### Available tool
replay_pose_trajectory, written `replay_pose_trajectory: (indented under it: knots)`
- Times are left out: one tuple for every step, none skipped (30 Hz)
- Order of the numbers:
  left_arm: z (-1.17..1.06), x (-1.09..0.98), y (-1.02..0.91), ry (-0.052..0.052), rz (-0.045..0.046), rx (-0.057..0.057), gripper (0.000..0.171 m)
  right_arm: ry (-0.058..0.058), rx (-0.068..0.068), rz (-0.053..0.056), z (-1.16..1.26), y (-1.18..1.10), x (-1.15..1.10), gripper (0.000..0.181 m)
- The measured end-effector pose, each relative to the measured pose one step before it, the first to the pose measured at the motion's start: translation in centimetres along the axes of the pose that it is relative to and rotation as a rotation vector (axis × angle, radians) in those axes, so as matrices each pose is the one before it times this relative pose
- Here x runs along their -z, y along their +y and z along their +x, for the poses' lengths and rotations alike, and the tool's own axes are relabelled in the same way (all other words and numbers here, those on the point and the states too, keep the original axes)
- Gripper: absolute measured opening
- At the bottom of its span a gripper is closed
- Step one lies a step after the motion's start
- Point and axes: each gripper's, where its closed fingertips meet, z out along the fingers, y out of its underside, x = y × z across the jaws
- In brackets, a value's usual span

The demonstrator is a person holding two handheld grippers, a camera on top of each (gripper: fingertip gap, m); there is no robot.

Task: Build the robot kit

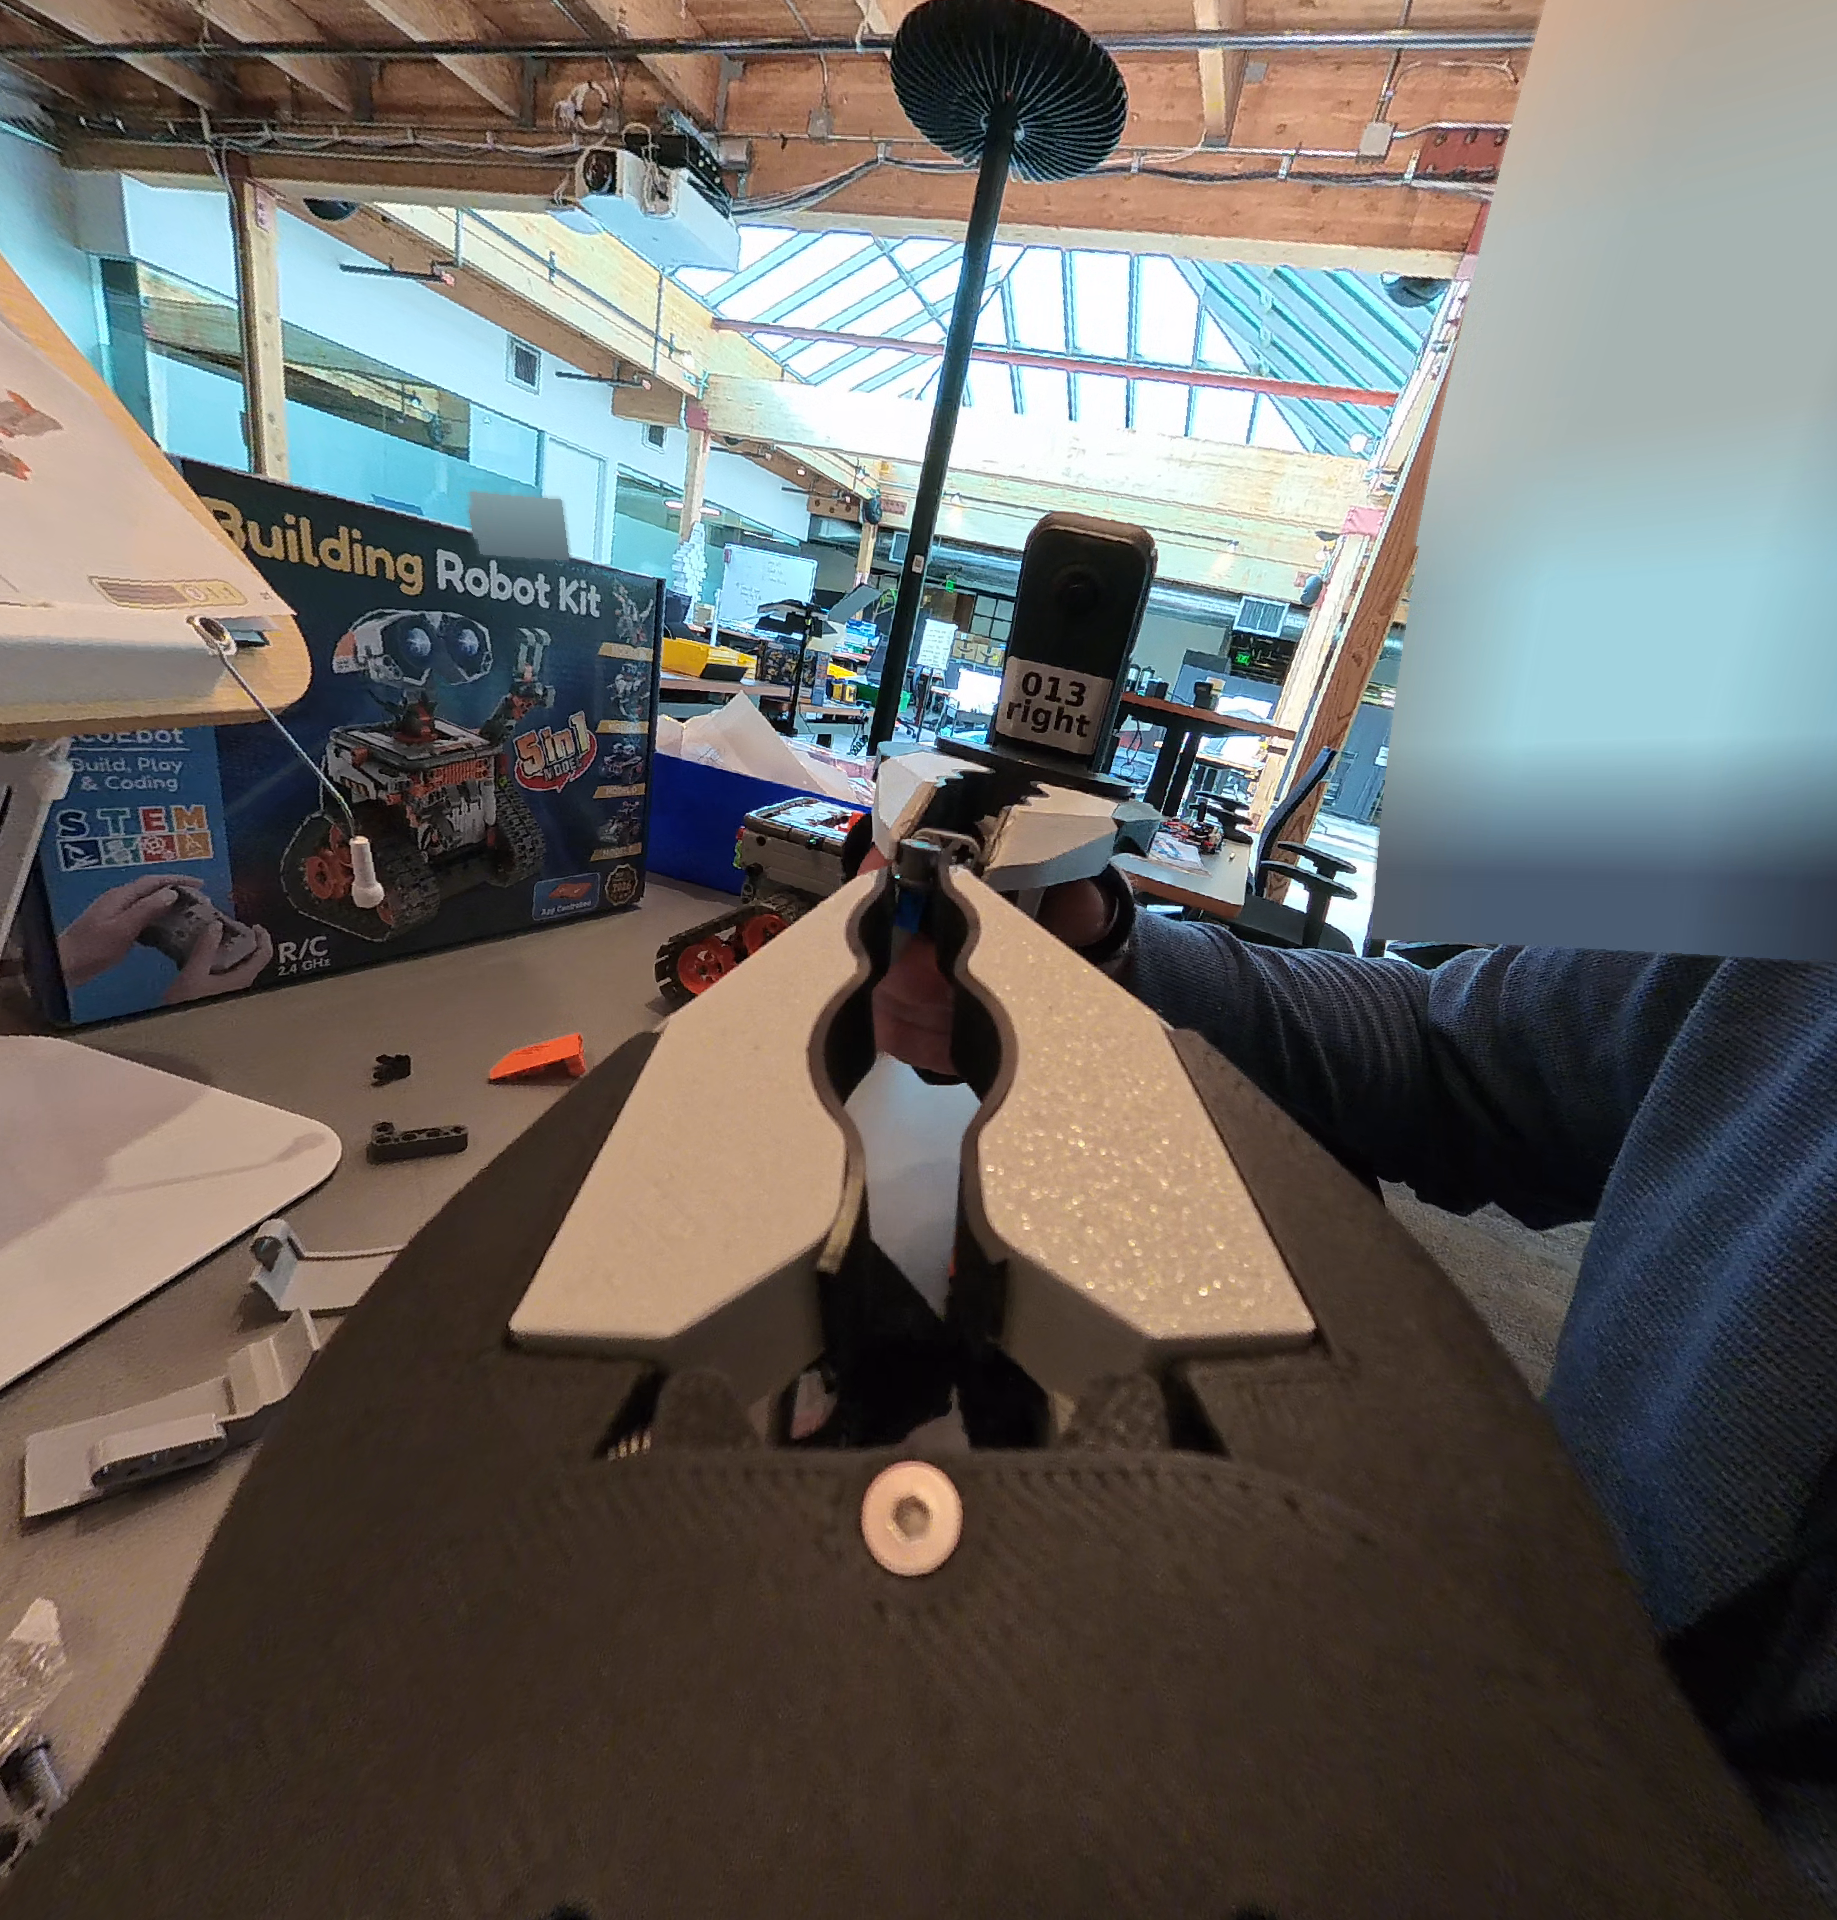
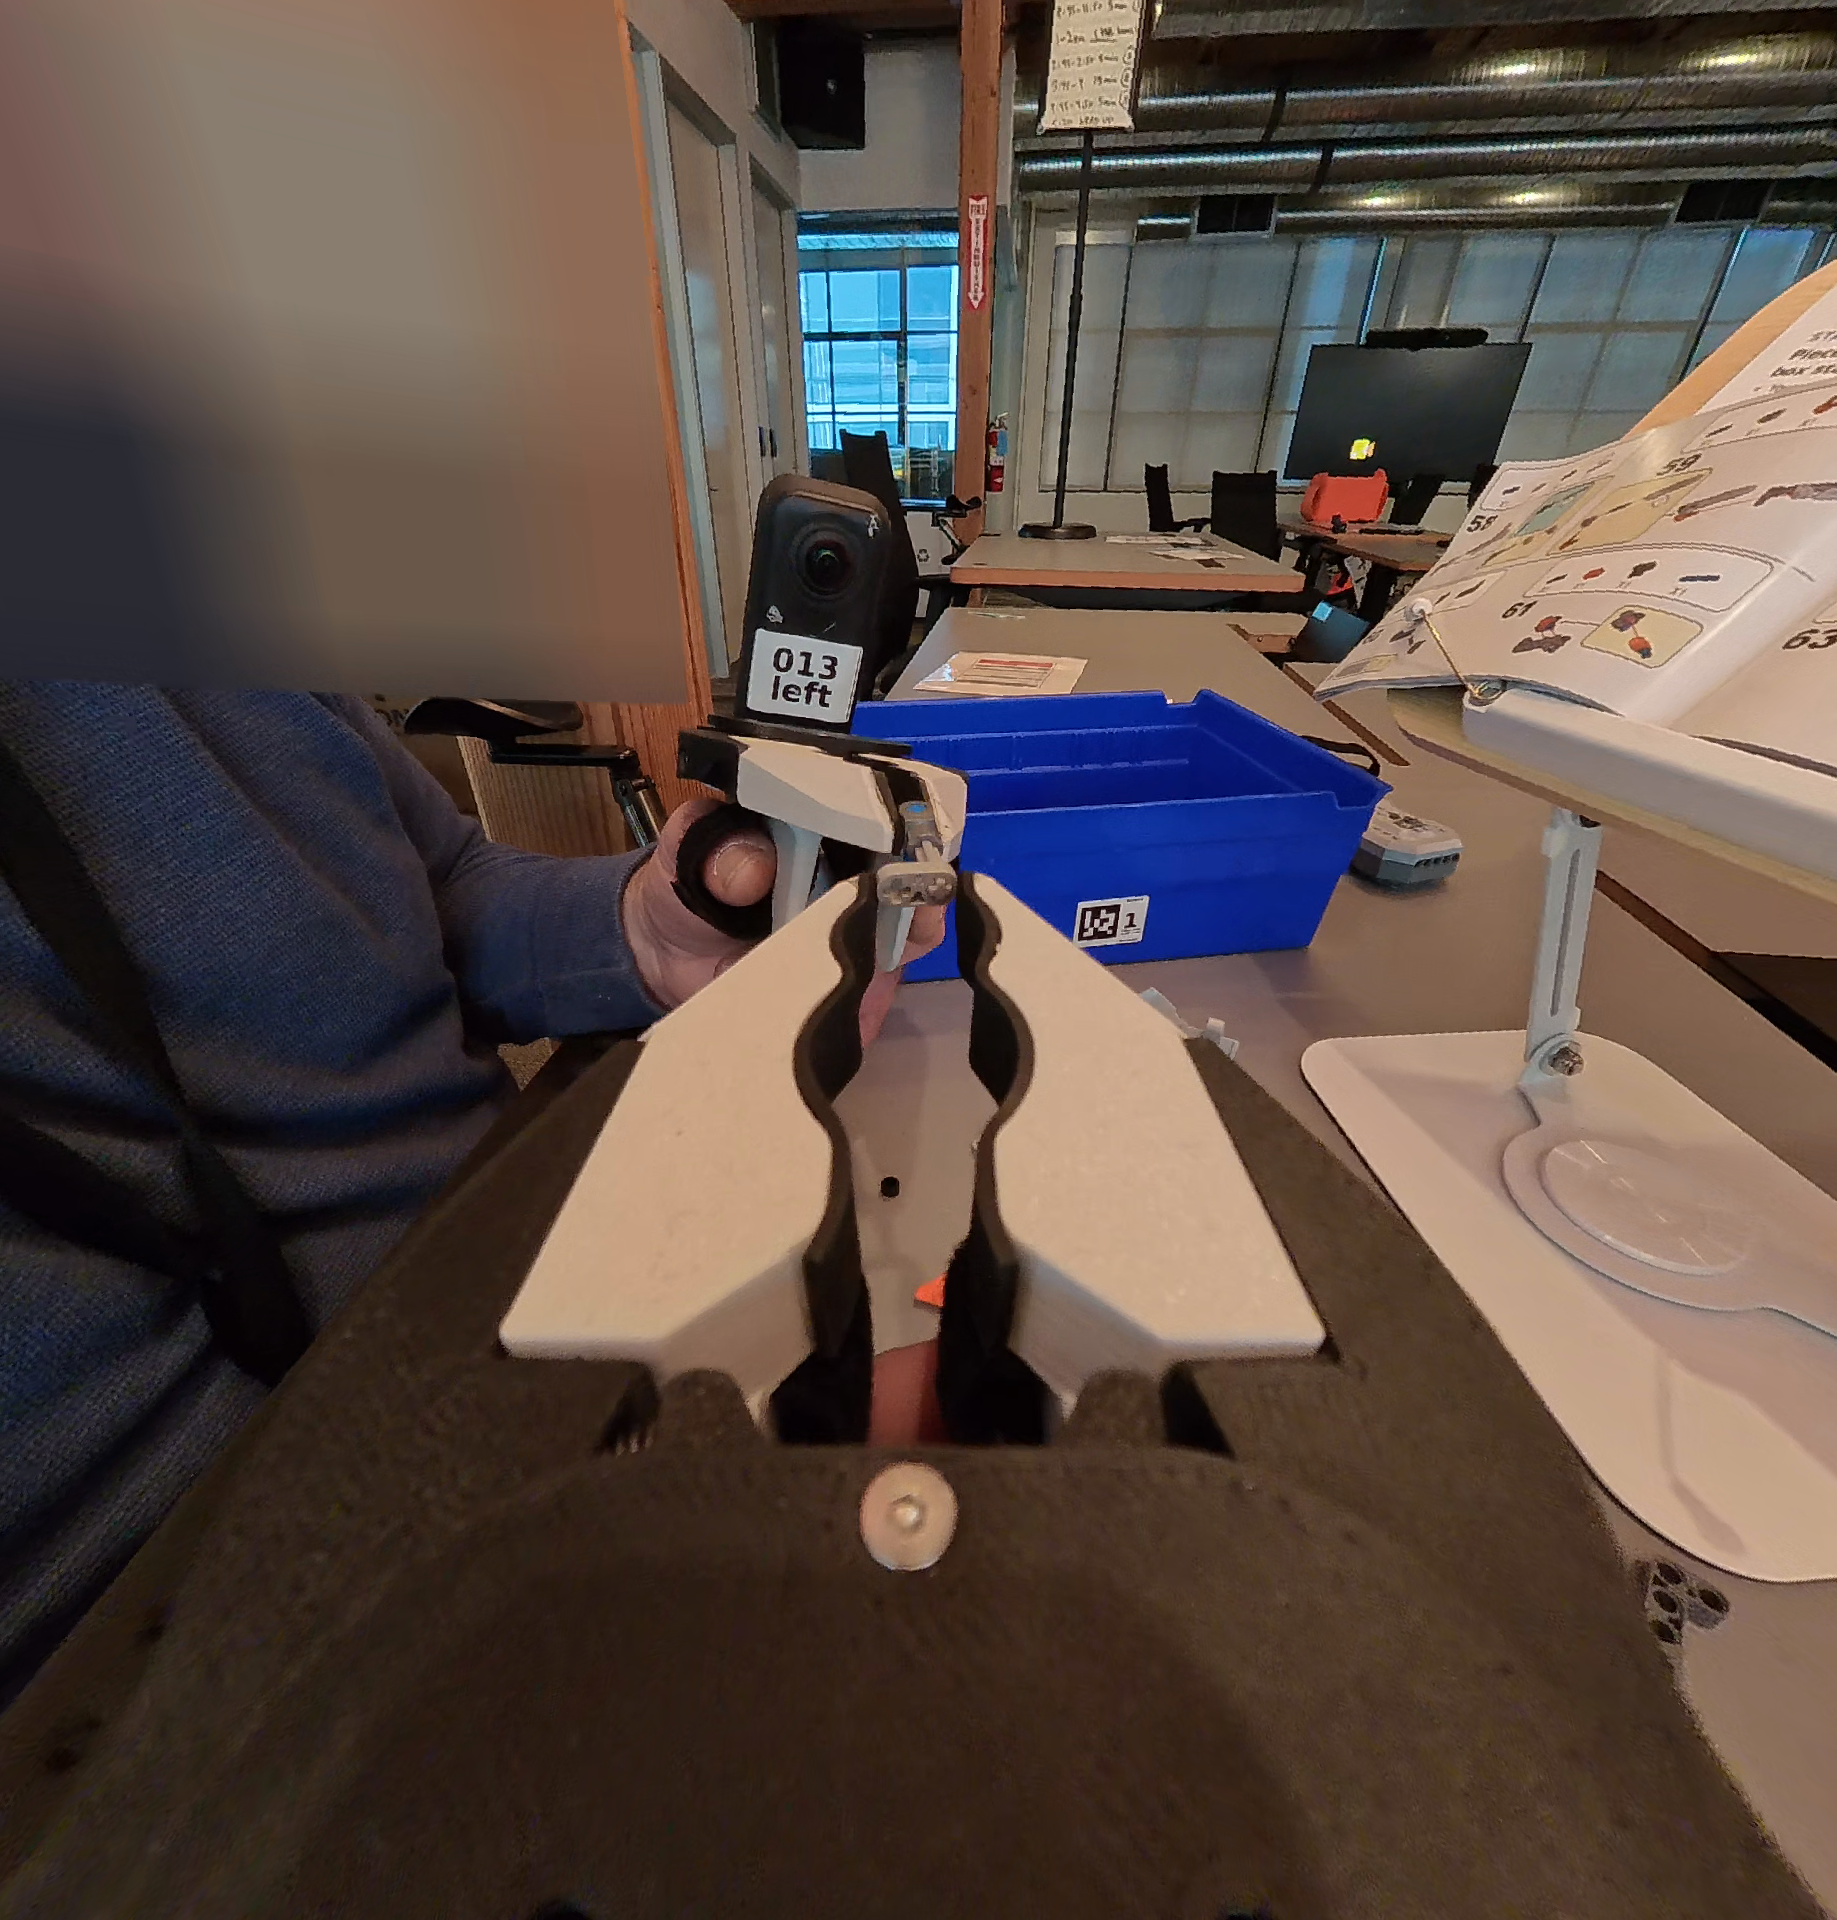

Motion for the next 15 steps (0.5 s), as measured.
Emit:
replay_pose_trajectory:
  knots:
    - [0.005,-0.016,0.01,-0.0008,-0.00067,-0.0022,0.006,0.0002,0.0011,0.0011,0.003,-0.037,0.036,0.012]
    - [-0.02,0.001,-0.027,-0.0021,0.00071,-0.002,0.006,0.0001,-0.0003,-0.0007,0.018,-0.002,0.031,0.012]
    - [-0.018,-0.006,0.01,-0.0009,-0.00053,-0.0009,0.006,0.0009,0.0011,-0.0017,0.02,0.024,0.012,0.012]
    - [0.004,0.003,0.003,0.0011,-0.00048,0.0012,0.006,0.0004,0.001,-0.0011,0.001,0.036,0.002,0.012]
    - [-0.004,0.003,0.014,0.0,0.0002,0.0014,0.006,0.0,0.0,-0.0009,0.0,0.022,0.006,0.012]
    - [-0.017,-0.004,0.013,-0.0011,-0.00076,-0.0003,0.006,0.0006,0.0006,-0.0006,0.012,0.019,0.005,0.012]
    - [-0.011,-0.003,0.016,-0.0004,-0.00099,-0.0009,0.006,0.0005,0.0011,-0.0003,0.014,0.005,0.002,0.012]
    - [0.011,0.011,0.007,0.0002,0.00016,0.0001,0.006,-0.0002,0.0,0.0,0.0,0.0,0.01,0.012]
    - [-0.013,0.001,-0.021,-0.0004,0.00121,0.0003,0.006,0.0001,0.0001,-0.0004,-0.001,-0.004,-0.007,0.012]
    - [-0.002,0.01,-0.003,-0.0004,0.00003,0.0004,0.006,0.0008,0.0015,-0.0005,0.007,0.008,-0.013,0.012]
    - [-0.01,0.0,0.0,-0.0008,-0.00002,0.0001,0.006,0.0008,0.0011,-0.0005,0.006,0.007,-0.003,0.012]
    - [-0.016,0.004,-0.013,-0.0013,0.00079,0.0003,0.006,0.0007,0.0,-0.001,0.017,0.025,-0.005,0.012]
    - [-0.02,0.007,-0.008,-0.0011,0.0003,0.0007,0.006,0.0013,0.0004,-0.0005,0.018,0.007,-0.006,0.012]
    - [-0.006,0.008,-0.002,0.0,0.00053,0.0009,0.006,0.0012,0.0009,0.0008,0.003,-0.021,0.0,0.012]
    - [-0.032,0.029,-0.073,-0.0023,0.00415,0.0014,0.006,0.0029,0.0018,0.0017,0.04,-0.035,0.012,0.012]
